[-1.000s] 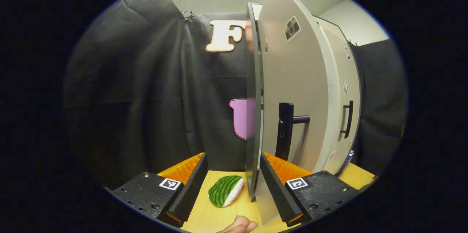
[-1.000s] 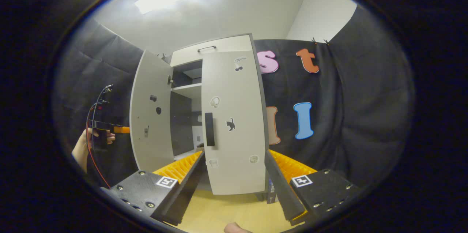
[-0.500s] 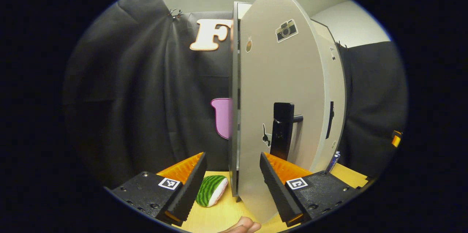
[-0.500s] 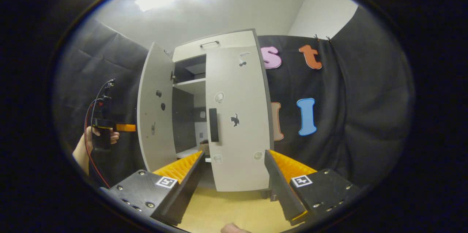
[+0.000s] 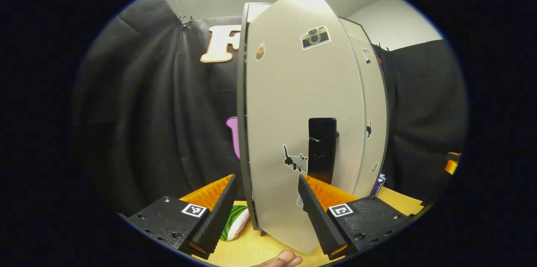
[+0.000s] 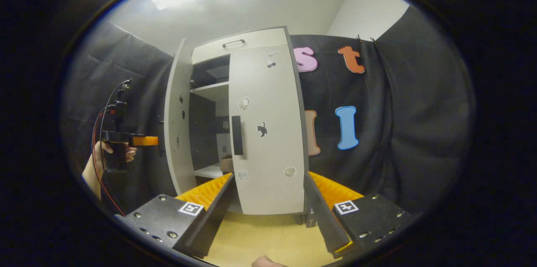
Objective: Grab one shoe with the right hand and put it into the shoe cabinet, grab the other shoe with the left hand and put it into the shoe cabinet; then close the right door with the right hand and the left door with the left hand.
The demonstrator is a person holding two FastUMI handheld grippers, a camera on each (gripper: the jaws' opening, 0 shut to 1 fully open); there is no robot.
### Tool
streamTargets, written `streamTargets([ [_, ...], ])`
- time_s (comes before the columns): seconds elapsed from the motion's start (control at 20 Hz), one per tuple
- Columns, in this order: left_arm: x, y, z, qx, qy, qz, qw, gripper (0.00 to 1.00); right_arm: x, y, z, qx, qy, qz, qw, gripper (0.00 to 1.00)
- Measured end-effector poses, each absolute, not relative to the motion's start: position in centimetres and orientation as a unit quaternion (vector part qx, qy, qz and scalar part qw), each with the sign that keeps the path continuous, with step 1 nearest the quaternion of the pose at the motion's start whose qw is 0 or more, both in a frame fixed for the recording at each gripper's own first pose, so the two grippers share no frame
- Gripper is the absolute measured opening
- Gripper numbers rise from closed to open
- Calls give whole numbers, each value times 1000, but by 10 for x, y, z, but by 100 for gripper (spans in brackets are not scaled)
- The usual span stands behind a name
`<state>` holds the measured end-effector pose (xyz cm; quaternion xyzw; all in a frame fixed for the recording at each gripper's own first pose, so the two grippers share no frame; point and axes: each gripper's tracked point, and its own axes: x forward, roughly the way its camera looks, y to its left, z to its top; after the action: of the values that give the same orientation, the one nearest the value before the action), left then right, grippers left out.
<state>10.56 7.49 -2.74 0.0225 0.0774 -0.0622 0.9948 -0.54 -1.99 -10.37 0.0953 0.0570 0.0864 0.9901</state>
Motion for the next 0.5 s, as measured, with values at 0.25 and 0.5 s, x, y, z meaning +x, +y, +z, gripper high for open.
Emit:
streamTargets([
  [0.25,114,30,-41,41,97,-88,991,92,1,-41,-108,111,55,63,990,98],
  [0.5,100,10,-39,30,83,-76,993,97,6,-51,-117,110,65,53,990,98],
])
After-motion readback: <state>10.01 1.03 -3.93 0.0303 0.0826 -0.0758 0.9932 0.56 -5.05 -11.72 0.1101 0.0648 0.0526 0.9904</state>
